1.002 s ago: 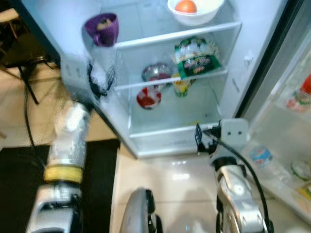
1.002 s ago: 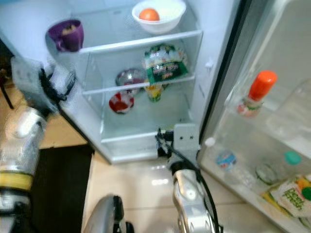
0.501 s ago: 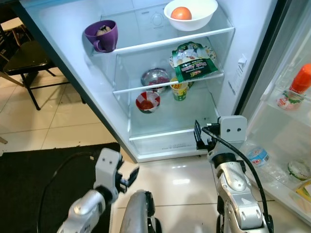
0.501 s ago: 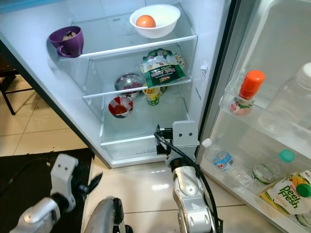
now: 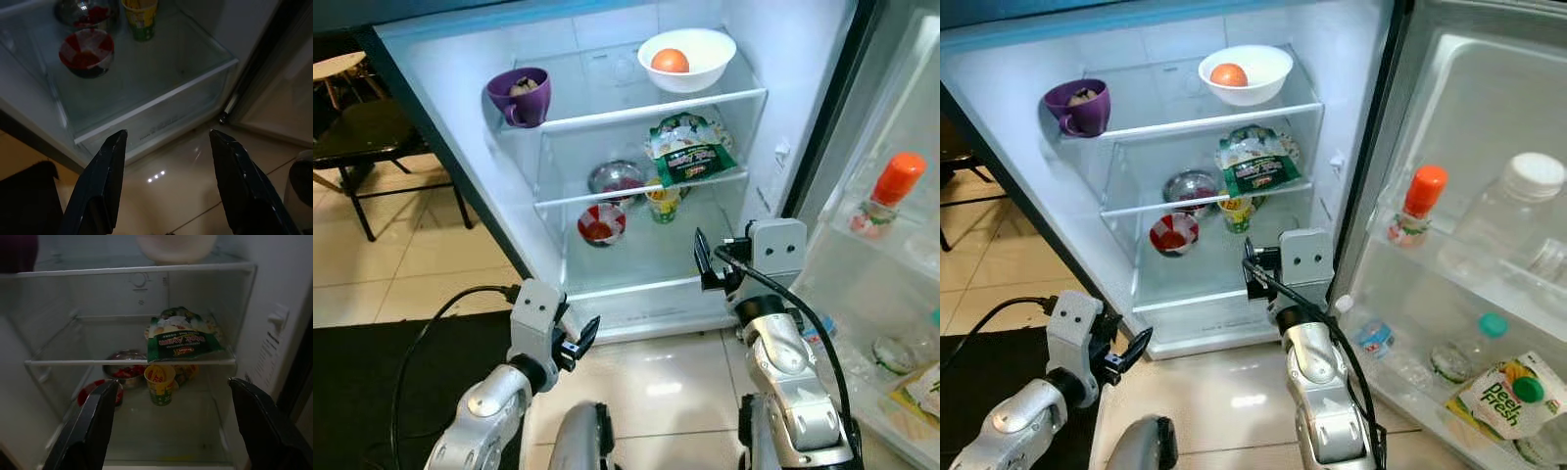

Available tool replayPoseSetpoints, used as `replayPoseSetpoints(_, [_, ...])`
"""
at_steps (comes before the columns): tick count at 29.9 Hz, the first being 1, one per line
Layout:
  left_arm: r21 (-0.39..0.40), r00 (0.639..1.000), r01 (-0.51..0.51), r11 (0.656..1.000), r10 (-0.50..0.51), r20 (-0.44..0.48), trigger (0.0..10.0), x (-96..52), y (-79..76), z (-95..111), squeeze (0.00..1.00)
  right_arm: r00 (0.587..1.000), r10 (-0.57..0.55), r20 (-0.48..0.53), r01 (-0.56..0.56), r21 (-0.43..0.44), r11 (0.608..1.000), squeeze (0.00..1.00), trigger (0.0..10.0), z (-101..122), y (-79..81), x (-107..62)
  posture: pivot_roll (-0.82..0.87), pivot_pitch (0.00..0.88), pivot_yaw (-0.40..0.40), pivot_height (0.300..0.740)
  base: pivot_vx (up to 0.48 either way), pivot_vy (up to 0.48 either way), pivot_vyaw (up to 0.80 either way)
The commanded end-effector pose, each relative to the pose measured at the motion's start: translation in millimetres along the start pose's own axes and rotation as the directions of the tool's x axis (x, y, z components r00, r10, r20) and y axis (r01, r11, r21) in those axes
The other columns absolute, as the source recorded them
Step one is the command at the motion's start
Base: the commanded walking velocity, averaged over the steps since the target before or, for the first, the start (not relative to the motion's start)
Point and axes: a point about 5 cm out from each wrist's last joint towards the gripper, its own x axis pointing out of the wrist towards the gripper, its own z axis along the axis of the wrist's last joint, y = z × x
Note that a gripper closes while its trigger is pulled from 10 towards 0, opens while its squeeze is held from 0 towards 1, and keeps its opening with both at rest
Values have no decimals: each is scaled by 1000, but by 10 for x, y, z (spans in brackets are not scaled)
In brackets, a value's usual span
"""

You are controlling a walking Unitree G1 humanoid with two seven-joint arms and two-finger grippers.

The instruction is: Restocking fridge

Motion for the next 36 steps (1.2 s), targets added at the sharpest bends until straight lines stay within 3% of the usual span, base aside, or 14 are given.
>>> replayPoseSetpoints(1, [-3, 1000, 7, 1000, -7, 5, 10000, -15, -81, 4, 0, 999, 43, 23, -43, -5, 999, 0, 10000, 51, 67, -27, -71, 161, 88, 595, 0, 0, 0])
replayPoseSetpoints(6, [-19, 994, -50, 999, 52, 96, 10000, 23, -69, 195, 0, 989, 121, 85, -117, -51, 992, 0, 10000, 215, 147, -5, -85, 145, 77, 595, 0, 0, 0])
replayPoseSetpoints(13, [-69, 972, -133, 989, 144, 187, 10000, 84, 26, 461, 0, 983, 165, 84, -161, -58, 985, 0, 10000, 216, 159, -13, -95, 120, 41, 595, 0, 0, 0])
replayPoseSetpoints(22, [-76, 965, -152, 985, 165, 205, 10000, 112, -51, 464, 0, 983, 160, 95, -154, -63, 986, 0, 10000, 276, 97, 21, -109, 109, 13, 595, 0, 0, 0])
replayPoseSetpoints(30, [-65, 957, -170, 983, 180, 227, 10000, 133, -74, 492, 0, 994, 63, 86, -60, -34, 998, 0, 10000, 255, -65, 81, -109, 90, 7, 604, 0, 0, 0])
replayPoseSetpoints(36, [-65, 957, -172, 983, 183, 227, 10000, 144, -67, 494, 0, 995, 43, 94, -39, -41, 998, 0, 10000, 271, -98, 102, -111, 83, 10, 619, 0, 0, 0])
